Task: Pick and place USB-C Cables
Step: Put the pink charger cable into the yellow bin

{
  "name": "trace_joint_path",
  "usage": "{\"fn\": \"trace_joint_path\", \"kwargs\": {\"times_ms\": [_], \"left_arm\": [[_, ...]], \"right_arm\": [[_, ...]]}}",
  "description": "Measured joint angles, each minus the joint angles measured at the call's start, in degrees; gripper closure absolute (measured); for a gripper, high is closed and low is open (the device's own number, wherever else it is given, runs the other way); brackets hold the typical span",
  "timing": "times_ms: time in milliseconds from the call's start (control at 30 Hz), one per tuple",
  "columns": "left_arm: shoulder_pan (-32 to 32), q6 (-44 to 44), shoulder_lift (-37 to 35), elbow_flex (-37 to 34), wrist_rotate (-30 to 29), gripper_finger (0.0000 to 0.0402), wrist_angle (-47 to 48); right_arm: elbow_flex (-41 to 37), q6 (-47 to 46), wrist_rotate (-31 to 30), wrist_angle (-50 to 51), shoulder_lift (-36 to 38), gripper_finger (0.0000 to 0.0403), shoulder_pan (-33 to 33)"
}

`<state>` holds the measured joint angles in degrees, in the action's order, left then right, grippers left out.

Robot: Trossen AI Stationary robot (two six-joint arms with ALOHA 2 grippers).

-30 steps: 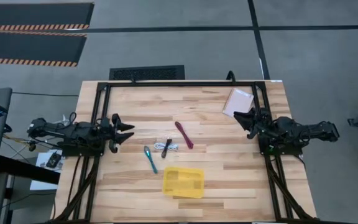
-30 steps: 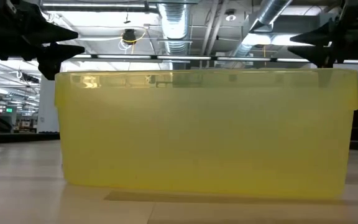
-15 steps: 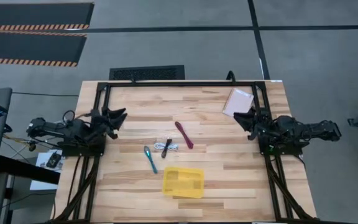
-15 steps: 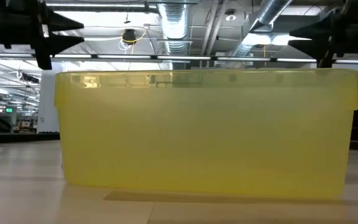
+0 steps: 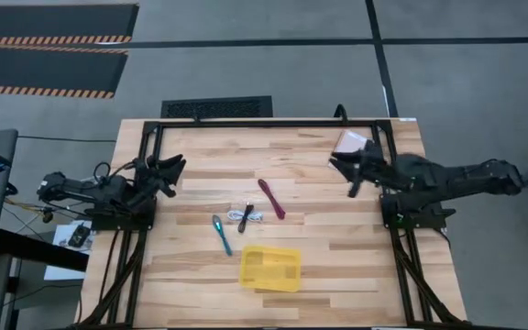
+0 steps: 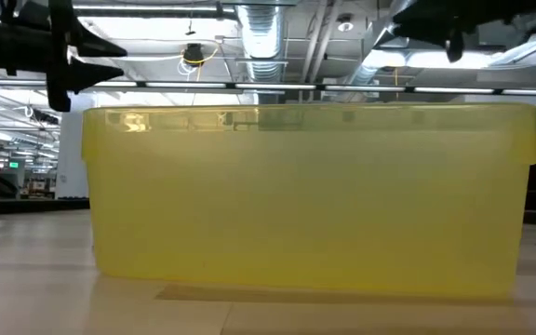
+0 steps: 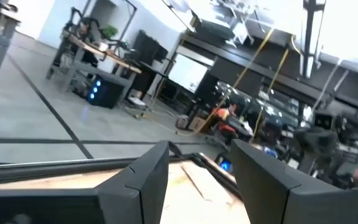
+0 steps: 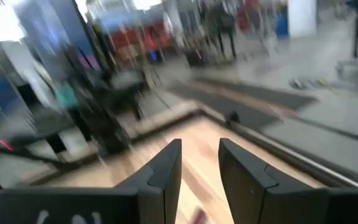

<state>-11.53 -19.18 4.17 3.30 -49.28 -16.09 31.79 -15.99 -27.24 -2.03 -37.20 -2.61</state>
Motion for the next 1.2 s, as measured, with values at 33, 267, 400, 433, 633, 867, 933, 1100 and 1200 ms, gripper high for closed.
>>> {"fn": "trace_joint_path", "kwargs": {"times_ms": [33, 267, 400, 433, 633, 867, 933, 1100, 1200], "left_arm": [[0.0, -0.5, 0.6, 0.7, 0.9, 0.0239, 1.0], [0.0, -7.9, 15.7, 11.5, 4.0, 0.0239, 11.4], [0.0, -10.2, 30.8, 19.6, 6.1, 0.0239, 14.6], [0.0, -10.4, 34.8, 21.5, 6.6, 0.0239, 15.1], [0.0, -8.1, 55.0, 30.1, 8.0, 0.022, 15.0], [0.0, -8.9, 69.6, 34.9, 5.2, 0.0158, 15.1], [0.0, -8.6, 71.9, 35.8, 5.3, 0.0148, 15.2], [0.0, -8.4, 75.2, 38.0, 5.4, 0.0143, 15.1], [0.0, -8.3, 75.6, 38.6, 5.4, 0.0143, 15.1]], "right_arm": [[2.3, 0.0, 0.0, 2.2, -3.0, 0.027, 0.4], [12.8, -6.4, 0.0, 14.0, -19.9, 0.0262, 3.4], [13.1, -9.7, 0.1, 13.2, -26.8, 0.0253, 4.5], [13.1, -11.0, 0.1, 13.2, -28.6, 0.025, 4.7], [13.1, -15.4, 0.2, 11.7, -39.8, 0.0208, 3.1], [13.1, -16.5, 3.3, 2.8, -51.6, 0.0143, -0.3], [13.1, -16.5, 3.4, -1.2, -54.7, 0.0139, -1.2], [13.2, -16.6, 3.4, -8.9, -60.4, 0.0138, -1.5], [13.4, -16.6, 3.3, -10.6, -63.0, 0.0138, -1.4]]}}
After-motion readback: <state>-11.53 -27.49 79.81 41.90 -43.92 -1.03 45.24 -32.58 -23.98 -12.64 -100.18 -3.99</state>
